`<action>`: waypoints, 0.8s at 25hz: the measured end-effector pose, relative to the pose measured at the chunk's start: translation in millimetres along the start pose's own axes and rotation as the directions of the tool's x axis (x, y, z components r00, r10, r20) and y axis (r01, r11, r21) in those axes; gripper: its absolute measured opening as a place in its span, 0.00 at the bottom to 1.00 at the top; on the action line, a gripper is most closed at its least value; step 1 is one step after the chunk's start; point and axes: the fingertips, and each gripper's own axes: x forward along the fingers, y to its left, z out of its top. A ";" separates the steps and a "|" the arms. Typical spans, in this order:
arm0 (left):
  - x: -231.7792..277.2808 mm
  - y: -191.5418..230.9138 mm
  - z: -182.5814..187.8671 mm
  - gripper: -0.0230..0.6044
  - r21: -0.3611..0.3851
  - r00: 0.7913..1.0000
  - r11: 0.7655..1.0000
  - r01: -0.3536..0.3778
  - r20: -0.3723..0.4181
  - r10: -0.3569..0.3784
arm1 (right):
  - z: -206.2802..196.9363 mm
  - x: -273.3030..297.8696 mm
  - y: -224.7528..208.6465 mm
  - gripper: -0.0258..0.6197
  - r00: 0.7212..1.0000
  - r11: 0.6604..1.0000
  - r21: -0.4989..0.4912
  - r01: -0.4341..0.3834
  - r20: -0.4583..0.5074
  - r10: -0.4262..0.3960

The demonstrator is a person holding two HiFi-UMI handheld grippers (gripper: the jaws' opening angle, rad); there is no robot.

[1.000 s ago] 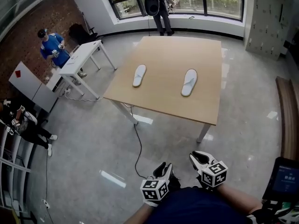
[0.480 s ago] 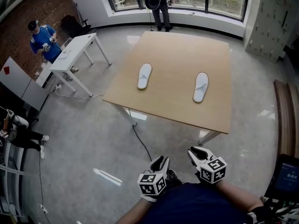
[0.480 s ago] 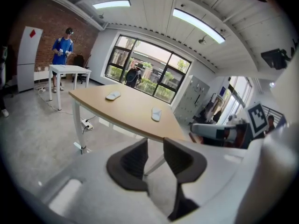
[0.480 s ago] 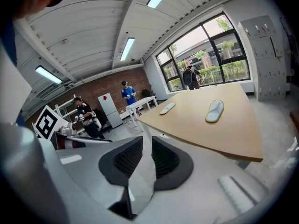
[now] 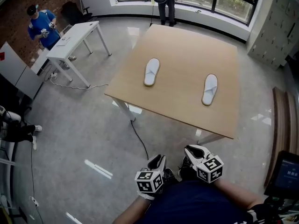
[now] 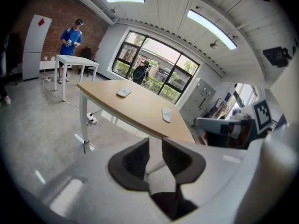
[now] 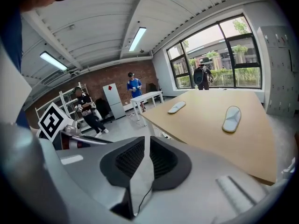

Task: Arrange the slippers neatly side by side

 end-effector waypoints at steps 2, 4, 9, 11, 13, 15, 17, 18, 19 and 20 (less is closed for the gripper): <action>0.5 4.4 3.9 0.17 -0.005 1.000 1.000 -0.011 0.002 0.011 | 3.6 11.5 1.7 0.10 1.000 1.000 0.009 -0.024 -0.006 0.024; 1.0 9.9 6.9 0.17 -0.013 1.000 1.000 -0.029 -0.002 0.029 | 8.7 22.4 -0.5 0.10 0.999 0.999 0.021 -0.039 -0.004 0.039; 0.2 39.9 29.7 0.16 -0.027 0.993 0.993 -0.112 0.024 0.113 | 33.7 58.3 -2.9 0.10 0.995 0.995 0.021 -0.100 0.025 0.099; 7.3 48.3 43.7 0.16 -0.038 0.989 0.990 -0.139 0.041 0.140 | 44.4 74.0 -11.0 0.10 0.992 0.992 0.017 -0.123 0.026 0.122; 26.4 53.8 61.1 0.15 -0.063 0.987 0.987 -0.150 0.052 0.154 | 57.9 92.2 -27.9 0.09 0.989 0.989 0.013 -0.144 0.019 0.144; 46.2 55.0 76.4 0.15 -0.080 0.986 0.985 -0.151 0.055 0.156 | 70.3 106.2 -44.1 0.09 0.987 0.987 0.013 -0.159 0.011 0.159; 52.5 53.0 81.7 0.15 -0.079 0.987 0.986 -0.144 0.054 0.148 | 74.3 110.5 -47.9 0.09 0.987 0.987 0.016 -0.163 0.007 0.163; 52.7 52.0 82.4 0.15 -0.076 0.988 0.987 -0.140 0.053 0.144 | 74.3 110.7 -47.2 0.09 0.987 0.987 0.019 -0.162 0.005 0.162; 53.8 51.2 84.0 0.15 -0.073 0.988 0.988 -0.138 0.053 0.142 | 74.8 111.2 -47.9 0.09 0.987 0.987 0.023 -0.162 0.003 0.162; 57.4 50.2 87.7 0.13 -0.070 0.988 0.988 -0.137 0.055 0.141 | 76.9 112.5 -51.4 0.09 0.987 0.987 0.027 -0.160 0.001 0.160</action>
